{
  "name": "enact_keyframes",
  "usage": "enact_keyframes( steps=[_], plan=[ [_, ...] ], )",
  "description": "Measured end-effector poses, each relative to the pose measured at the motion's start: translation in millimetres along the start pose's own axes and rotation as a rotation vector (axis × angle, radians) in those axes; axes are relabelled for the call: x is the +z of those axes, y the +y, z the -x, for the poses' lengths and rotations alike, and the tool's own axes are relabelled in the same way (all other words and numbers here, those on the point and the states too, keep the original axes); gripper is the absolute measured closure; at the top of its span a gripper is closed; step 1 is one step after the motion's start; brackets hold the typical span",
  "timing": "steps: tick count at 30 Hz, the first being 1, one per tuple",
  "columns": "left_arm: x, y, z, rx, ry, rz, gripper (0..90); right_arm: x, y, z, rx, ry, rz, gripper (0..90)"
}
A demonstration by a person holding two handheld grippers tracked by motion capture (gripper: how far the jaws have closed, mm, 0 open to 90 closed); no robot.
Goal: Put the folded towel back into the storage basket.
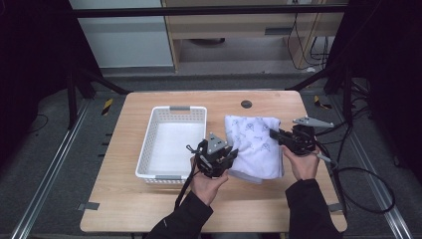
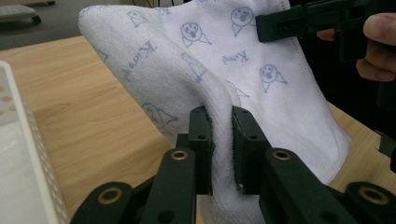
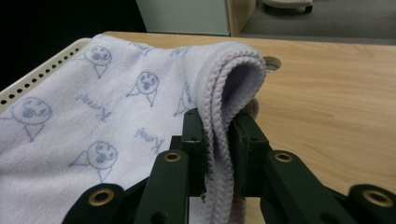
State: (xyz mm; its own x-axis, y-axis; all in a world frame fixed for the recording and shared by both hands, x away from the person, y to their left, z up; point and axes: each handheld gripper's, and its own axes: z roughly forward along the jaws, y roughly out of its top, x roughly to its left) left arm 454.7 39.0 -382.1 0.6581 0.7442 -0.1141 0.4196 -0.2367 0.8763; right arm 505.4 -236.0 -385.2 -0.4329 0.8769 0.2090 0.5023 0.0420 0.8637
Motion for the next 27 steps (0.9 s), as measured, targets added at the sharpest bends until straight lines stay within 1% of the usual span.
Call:
enact_keyframes(
  steps=[2, 3, 4, 5, 6, 7, 11, 12, 13, 14, 15, 16, 18, 20, 21, 22, 23, 24, 27],
  plan=[
    [-4.6, 3.1, -2.1, 0.004, 0.002, 0.006, 78.6, 0.6, 4.2, -4.3, -0.010, -0.009, 0.005, 77.1],
    [-7.0, 4.7, -3.0, 0.005, 0.005, 0.010, 78.6, 1.1, 8.7, -8.8, -0.012, -0.008, 0.012, 77.1],
    [-8.8, 5.7, -3.7, 0.004, 0.006, 0.015, 78.6, 1.1, 8.7, -8.8, -0.012, -0.008, 0.012, 77.1],
    [-14.1, 8.6, -6.4, 0.008, 0.010, 0.018, 78.6, 1.7, 12.9, -13.1, -0.024, -0.009, 0.020, 77.2],
    [-14.1, 8.6, -6.4, 0.008, 0.010, 0.018, 78.6, 1.7, 12.9, -13.1, -0.024, -0.009, 0.020, 77.2],
    [-17.5, 10.3, -8.3, 0.007, 0.013, 0.023, 78.6, 1.8, 14.3, -14.9, -0.020, -0.007, 0.023, 77.1],
    [-27.6, 15.0, -13.1, 0.011, 0.021, 0.039, 78.6, 3.2, 22.3, -24.6, -0.030, -0.006, 0.037, 77.1],
    [-29.6, 15.8, -14.4, 0.008, 0.022, 0.044, 78.6, 3.7, 24.2, -26.9, -0.028, -0.006, 0.041, 77.1],
    [-31.6, 16.4, -15.8, 0.009, 0.024, 0.044, 78.6, 5.1, 28.1, -31.4, -0.037, -0.010, 0.047, 77.1],
    [-33.2, 16.9, -17.1, 0.007, 0.027, 0.048, 78.6, 5.1, 28.1, -31.4, -0.037, -0.010, 0.047, 77.1],
    [-34.7, 17.4, -18.5, 0.009, 0.031, 0.049, 78.6, 7.0, 31.7, -36.0, -0.039, -0.014, 0.049, 77.1],
    [-36.3, 17.8, -19.8, 0.009, 0.034, 0.050, 78.6, 7.0, 31.7, -36.0, -0.039, -0.014, 0.049, 77.1],
    [-40.4, 18.6, -23.3, 0.007, 0.040, 0.056, 78.6, 9.5, 35.3, -41.6, -0.049, -0.017, 0.053, 77.1],
    [-43.8, 19.3, -26.6, 0.003, 0.044, 0.061, 78.5, 11.6, 37.7, -45.1, -0.051, -0.015, 0.057, 77.1],
    [-47.3, 20.0, -30.0, -0.003, 0.047, 0.069, 78.6, 13.8, 40.4, -49.2, -0.051, -0.012, 0.060, 77.1],
    [-47.3, 20.0, -30.0, -0.003, 0.047, 0.069, 78.6, 13.8, 40.4, -49.2, -0.051, -0.012, 0.060, 77.1],
    [-49.2, 20.4, -31.8, -0.003, 0.049, 0.071, 78.6, 15.2, 43.7, -53.3, -0.055, -0.008, 0.066, 77.1],
    [-51.1, 20.9, -33.3, -0.005, 0.051, 0.075, 78.6, 15.2, 43.7, -53.3, -0.055, -0.008, 0.066, 77.1],
    [-56.9, 22.1, -38.2, -0.007, 0.055, 0.085, 78.6, 16.8, 49.9, -59.7, -0.065, -0.006, 0.074, 77.1]
  ],
)
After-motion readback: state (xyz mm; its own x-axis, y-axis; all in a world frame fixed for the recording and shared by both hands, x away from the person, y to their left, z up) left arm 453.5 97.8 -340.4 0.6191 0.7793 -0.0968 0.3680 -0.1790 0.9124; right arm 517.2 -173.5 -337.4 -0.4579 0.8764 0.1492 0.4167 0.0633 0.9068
